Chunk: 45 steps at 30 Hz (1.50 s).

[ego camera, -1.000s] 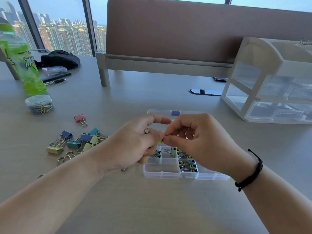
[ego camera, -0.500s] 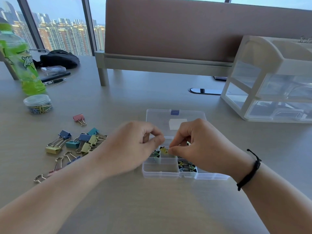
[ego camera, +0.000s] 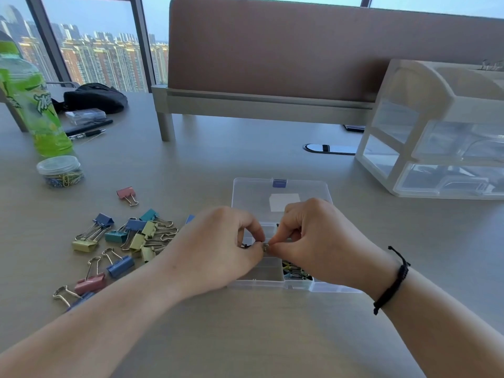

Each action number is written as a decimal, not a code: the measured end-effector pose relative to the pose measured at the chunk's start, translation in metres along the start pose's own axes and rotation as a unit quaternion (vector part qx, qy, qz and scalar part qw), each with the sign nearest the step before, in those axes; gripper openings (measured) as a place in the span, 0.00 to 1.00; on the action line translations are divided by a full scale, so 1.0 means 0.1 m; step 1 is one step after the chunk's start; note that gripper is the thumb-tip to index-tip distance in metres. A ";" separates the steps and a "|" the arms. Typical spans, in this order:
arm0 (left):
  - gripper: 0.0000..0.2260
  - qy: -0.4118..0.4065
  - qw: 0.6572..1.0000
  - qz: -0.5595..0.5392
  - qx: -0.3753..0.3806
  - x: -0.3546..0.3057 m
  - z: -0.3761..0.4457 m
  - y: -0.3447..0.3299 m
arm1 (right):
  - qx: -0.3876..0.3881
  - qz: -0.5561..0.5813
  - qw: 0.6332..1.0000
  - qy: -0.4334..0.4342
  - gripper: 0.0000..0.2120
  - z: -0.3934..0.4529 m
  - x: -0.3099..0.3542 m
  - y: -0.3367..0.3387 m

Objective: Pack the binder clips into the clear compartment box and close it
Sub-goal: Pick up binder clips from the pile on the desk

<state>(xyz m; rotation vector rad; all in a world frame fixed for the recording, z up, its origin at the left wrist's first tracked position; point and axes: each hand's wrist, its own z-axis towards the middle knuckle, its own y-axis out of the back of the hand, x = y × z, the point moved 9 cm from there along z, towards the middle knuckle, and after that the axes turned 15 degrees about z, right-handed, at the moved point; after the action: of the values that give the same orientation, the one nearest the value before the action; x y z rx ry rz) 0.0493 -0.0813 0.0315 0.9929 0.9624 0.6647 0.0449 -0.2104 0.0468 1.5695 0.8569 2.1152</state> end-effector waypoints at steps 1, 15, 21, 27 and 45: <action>0.01 0.001 1.000 0.000 0.001 0.00 0.00 0.00 | 0.001 0.000 1.000 -0.002 0.05 0.00 0.00 0.00; 0.02 0.044 0.998 0.040 -0.018 -0.01 0.04 0.01 | 0.084 -0.088 0.992 0.020 0.09 -0.11 0.13 -0.02; 0.03 0.061 0.998 -0.017 -0.013 0.06 0.06 0.01 | 0.128 -0.136 0.982 0.034 0.09 -0.14 0.14 -0.13; 0.05 0.066 0.997 -0.043 0.015 0.11 0.05 -0.04 | 0.156 -0.149 0.975 0.054 0.12 -0.14 0.14 -0.20; 0.10 0.122 0.959 -0.254 0.012 0.16 0.05 0.07 | 0.064 -0.019 0.997 0.048 0.03 -0.04 0.16 0.03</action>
<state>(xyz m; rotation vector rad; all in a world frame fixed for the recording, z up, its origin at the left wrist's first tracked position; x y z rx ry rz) 0.0610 -0.0670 0.0328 0.6486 1.3828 0.3451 0.0360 -0.2035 0.0594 1.5099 1.0659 2.1632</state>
